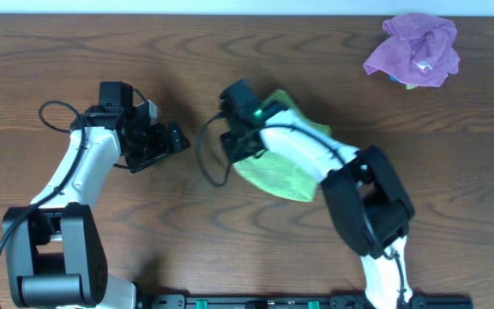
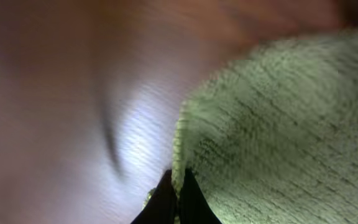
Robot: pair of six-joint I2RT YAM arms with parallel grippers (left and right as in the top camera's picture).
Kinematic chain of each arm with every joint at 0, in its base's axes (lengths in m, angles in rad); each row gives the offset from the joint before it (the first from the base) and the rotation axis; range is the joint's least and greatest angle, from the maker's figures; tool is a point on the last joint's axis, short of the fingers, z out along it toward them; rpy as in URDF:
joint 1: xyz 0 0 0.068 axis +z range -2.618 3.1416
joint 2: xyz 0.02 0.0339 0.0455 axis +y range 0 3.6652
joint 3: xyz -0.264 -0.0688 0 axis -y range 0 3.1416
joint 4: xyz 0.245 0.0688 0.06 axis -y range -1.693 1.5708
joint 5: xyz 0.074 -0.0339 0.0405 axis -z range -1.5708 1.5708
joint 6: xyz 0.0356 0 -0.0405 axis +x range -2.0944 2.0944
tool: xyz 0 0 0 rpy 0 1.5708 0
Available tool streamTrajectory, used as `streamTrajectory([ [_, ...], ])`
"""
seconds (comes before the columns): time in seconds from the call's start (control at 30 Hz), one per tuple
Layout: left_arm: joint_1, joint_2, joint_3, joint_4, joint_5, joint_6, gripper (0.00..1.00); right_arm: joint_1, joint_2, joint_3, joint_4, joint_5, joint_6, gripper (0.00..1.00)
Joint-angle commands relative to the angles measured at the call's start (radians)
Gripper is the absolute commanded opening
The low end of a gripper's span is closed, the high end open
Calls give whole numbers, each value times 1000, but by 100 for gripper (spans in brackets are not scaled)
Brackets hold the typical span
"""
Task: Fold the cloth
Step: 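Swing the held towel left and lay it flat at table center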
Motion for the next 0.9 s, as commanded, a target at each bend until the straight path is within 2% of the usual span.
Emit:
streamTrajectory([
  [0.0, 22, 3, 13, -19, -18, 27, 96, 31, 7, -5, 43, -9, 60, 1],
  [0.07, 29, 3, 13, -31, -17, 41, 96, 37, 7, -4, 63, -10, 64, 4],
  [0.1, 31, 3, 13, -36, -17, 45, 95, 36, 7, -4, 64, -10, 64, 12],
  [0.13, 33, 3, 13, -40, -17, 45, 96, 36, 7, -4, 62, -9, 63, 31],
  [0.17, 33, 3, 13, -43, -17, 45, 95, 34, 7, -3, 57, -9, 63, 43],
  [0.23, 32, 3, 13, -43, -17, 45, 95, 31, 4, 8, 28, -10, 62, 54],
  [0.4, 32, 3, 13, -38, -17, 45, 95, 27, -9, 90, -99, 4, 63, 57],
  [0.63, 32, 3, 13, -38, -17, 45, 96, 24, -51, 259, -276, 126, 60, 59],
  [0.77, 32, 3, 13, -39, -17, 45, 96, 13, -59, 338, -432, 185, 76, 64],
  [0.87, 32, 3, 13, -39, -17, 45, 95, -5, -59, 351, -611, 212, 129, 68],
])
